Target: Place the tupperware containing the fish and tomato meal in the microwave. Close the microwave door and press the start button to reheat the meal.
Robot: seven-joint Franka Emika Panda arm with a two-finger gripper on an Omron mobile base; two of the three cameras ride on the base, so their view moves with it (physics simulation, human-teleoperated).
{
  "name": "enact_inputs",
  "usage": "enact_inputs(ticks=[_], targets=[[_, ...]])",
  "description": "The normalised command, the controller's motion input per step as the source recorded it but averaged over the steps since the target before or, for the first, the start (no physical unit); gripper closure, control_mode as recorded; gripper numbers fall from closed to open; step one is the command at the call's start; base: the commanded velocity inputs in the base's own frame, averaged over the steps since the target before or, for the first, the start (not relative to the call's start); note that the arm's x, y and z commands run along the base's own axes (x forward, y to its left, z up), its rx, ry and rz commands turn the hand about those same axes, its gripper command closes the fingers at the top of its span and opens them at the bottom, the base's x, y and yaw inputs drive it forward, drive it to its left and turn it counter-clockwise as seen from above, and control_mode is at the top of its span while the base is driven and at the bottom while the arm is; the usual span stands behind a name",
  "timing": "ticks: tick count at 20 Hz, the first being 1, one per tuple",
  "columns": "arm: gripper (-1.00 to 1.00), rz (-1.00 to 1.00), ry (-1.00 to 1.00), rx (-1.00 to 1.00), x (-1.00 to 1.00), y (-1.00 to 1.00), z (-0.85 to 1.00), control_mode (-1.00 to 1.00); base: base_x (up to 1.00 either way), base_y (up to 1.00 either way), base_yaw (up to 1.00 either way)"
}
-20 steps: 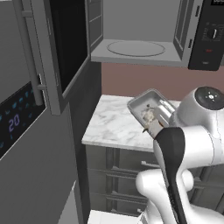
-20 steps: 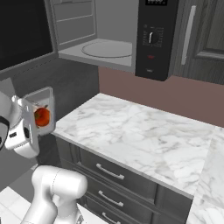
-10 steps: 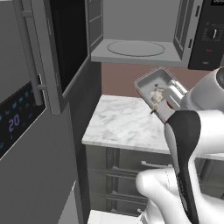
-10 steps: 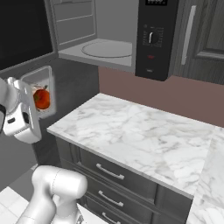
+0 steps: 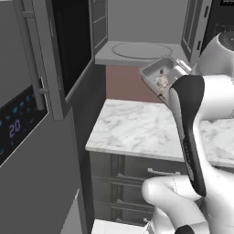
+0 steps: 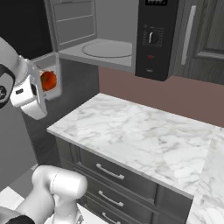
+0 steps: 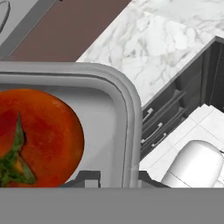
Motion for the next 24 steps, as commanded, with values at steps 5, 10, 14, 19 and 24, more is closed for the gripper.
enact_inputs(ticks=[5, 10, 14, 19, 24], targets=[[1.0, 0.0, 0.04, 0.0, 0.49, 0.0, 0.0, -1.0, 0.0, 0.0, 0.0], [1.0, 0.0, 0.0, 0.0, 0.43, -0.01, 0.08, -1.0, 0.0, 0.0, 0.0], [1.0, 0.0, 0.0, 0.0, 0.39, -0.05, 0.12, -1.0, 0.0, 0.0, 0.0], [1.0, 0.0, 0.0, 0.0, 0.38, -0.13, 0.15, -1.0, 0.0, 0.0, 0.0], [1.0, -0.01, 0.0, -0.02, 0.34, -0.33, 0.1, -1.0, 0.0, 0.0, 0.0]])
